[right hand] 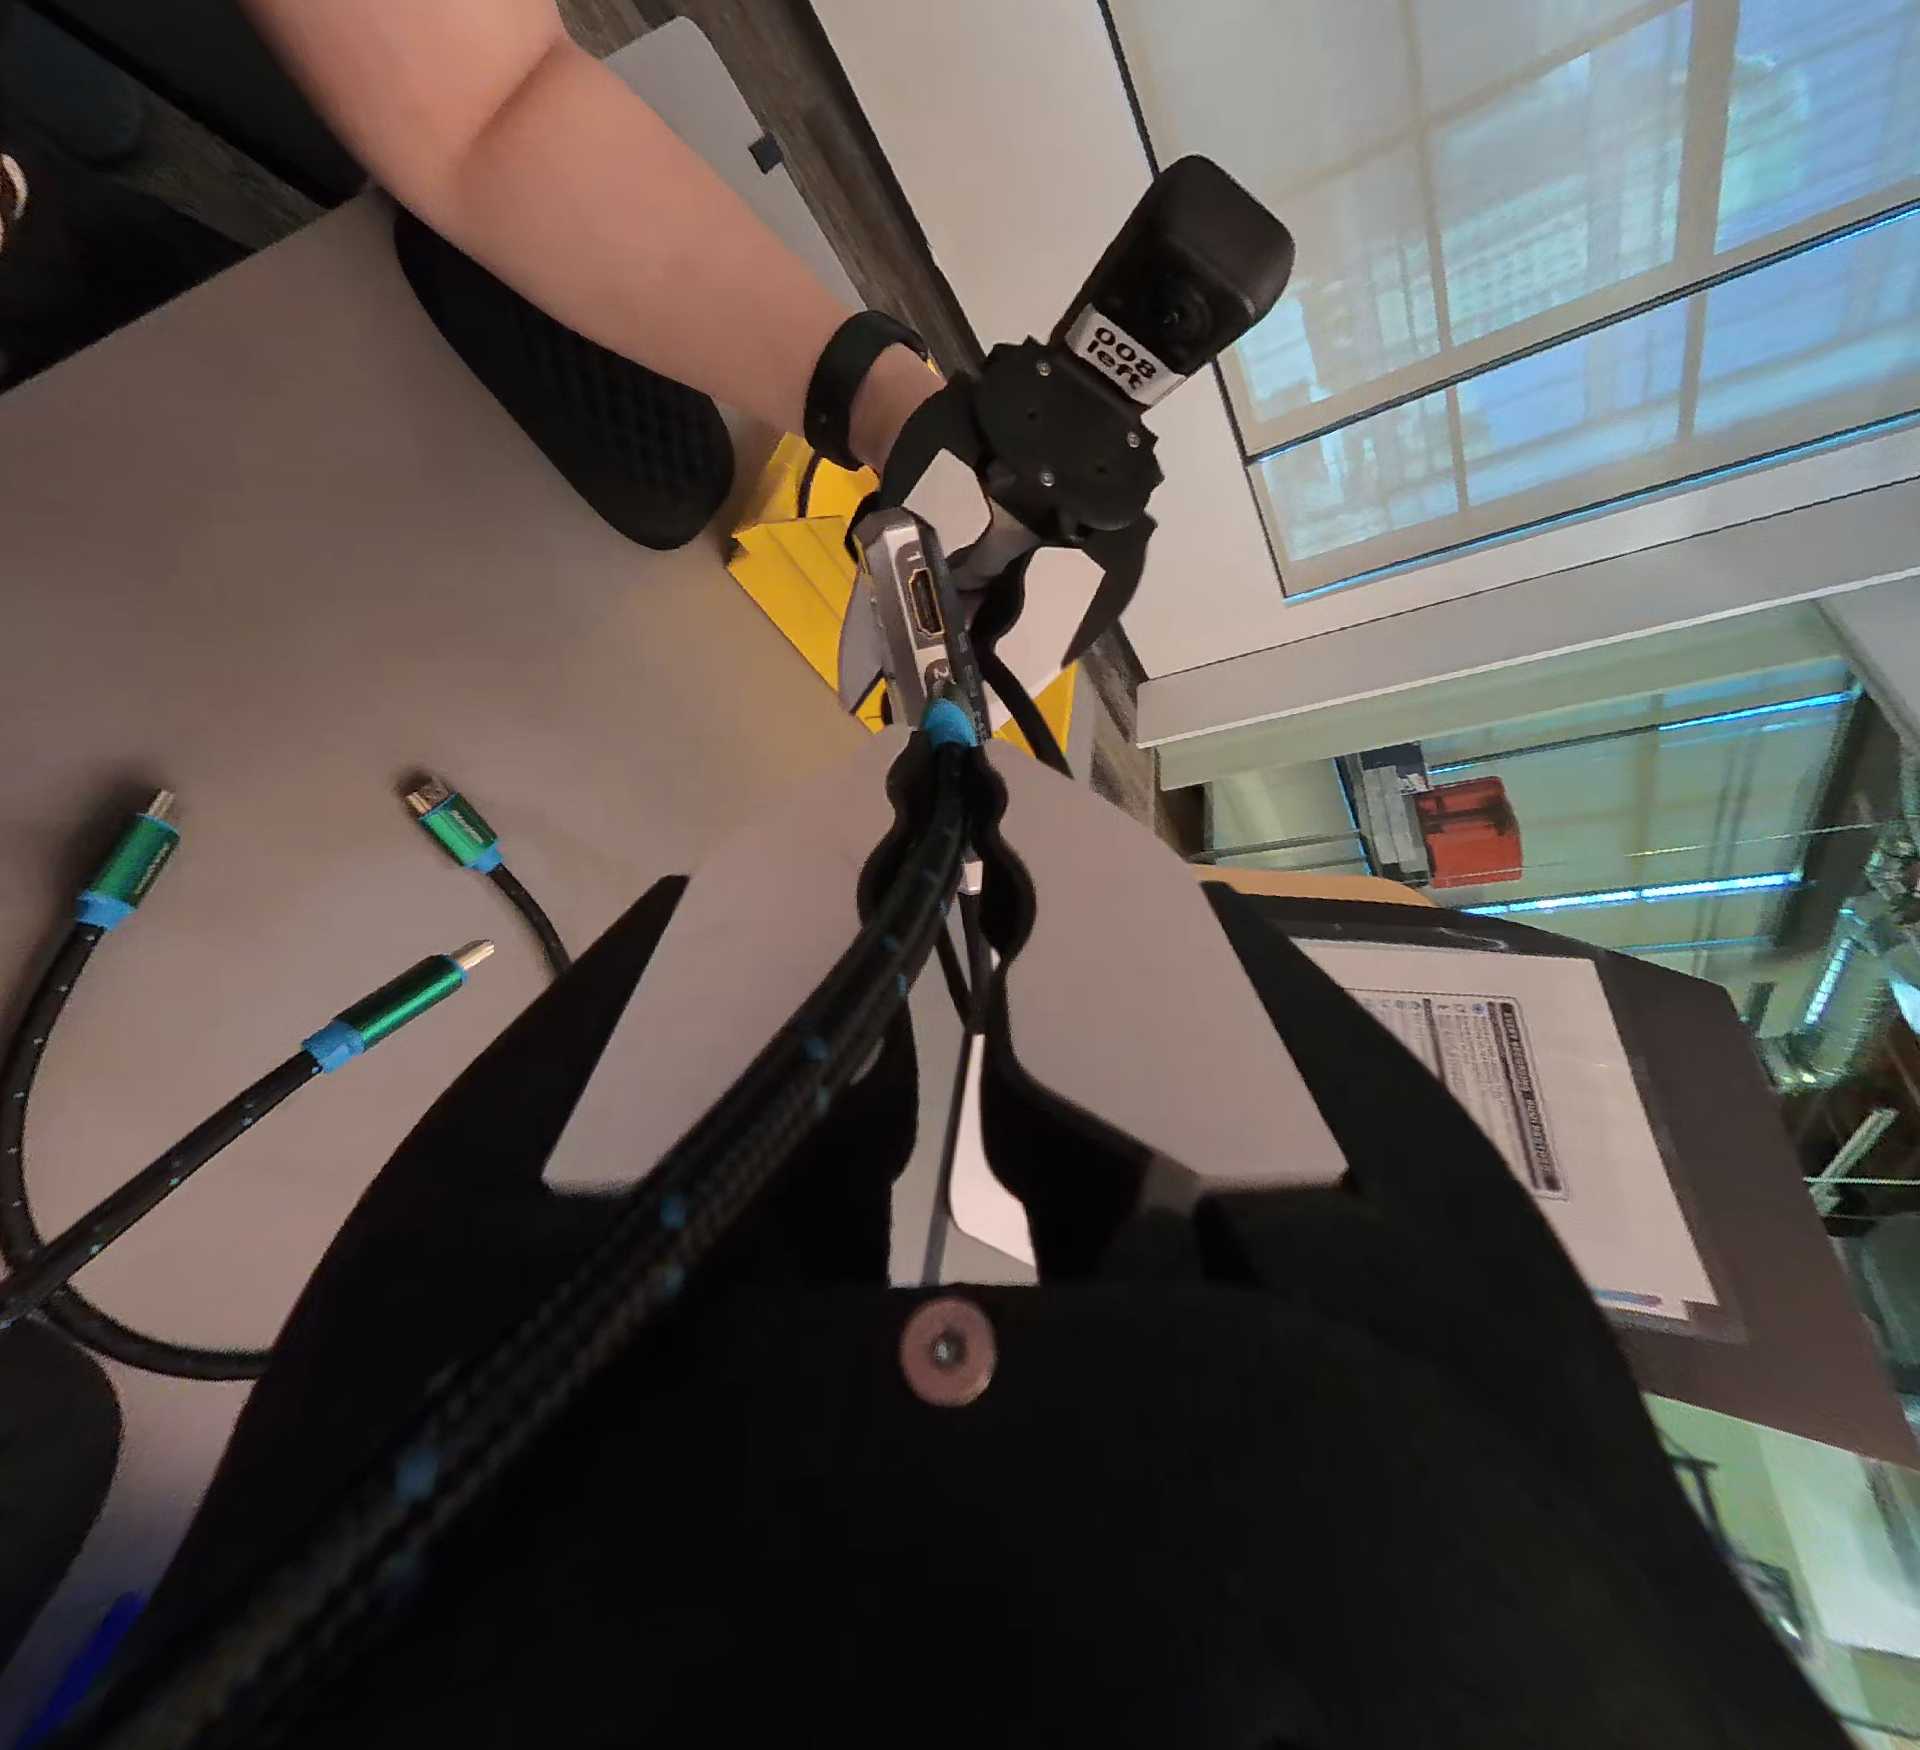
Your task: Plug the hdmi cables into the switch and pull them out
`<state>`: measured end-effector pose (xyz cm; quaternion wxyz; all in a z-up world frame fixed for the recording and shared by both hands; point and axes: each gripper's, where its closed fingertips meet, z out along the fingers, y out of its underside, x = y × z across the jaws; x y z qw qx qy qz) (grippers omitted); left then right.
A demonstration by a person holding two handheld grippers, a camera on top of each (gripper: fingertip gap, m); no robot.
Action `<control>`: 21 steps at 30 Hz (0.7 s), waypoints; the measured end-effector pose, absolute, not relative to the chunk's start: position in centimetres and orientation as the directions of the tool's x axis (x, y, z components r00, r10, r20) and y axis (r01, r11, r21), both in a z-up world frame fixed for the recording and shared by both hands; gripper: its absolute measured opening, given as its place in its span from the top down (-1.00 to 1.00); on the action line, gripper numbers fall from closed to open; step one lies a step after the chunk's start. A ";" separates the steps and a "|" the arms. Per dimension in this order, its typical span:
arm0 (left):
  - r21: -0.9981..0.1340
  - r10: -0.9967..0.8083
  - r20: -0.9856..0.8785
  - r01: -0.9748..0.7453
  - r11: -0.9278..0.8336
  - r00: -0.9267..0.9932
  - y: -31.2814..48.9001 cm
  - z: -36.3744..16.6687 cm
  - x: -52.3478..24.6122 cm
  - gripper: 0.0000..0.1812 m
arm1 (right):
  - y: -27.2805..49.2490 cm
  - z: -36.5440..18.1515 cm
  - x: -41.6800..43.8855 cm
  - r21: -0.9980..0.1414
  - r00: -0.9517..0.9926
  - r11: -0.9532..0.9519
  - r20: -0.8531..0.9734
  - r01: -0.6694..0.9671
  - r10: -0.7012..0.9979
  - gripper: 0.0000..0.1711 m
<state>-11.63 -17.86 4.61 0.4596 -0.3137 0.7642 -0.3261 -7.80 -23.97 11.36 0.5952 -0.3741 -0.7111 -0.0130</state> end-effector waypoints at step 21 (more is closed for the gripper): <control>-0.814 -0.844 -0.289 -0.347 0.465 -0.453 -17.1 2.4 -12.0 0.74 | -21.5 9.4 -7.9 -0.589 0.006 0.603 0.718 0.539 0.696 0.91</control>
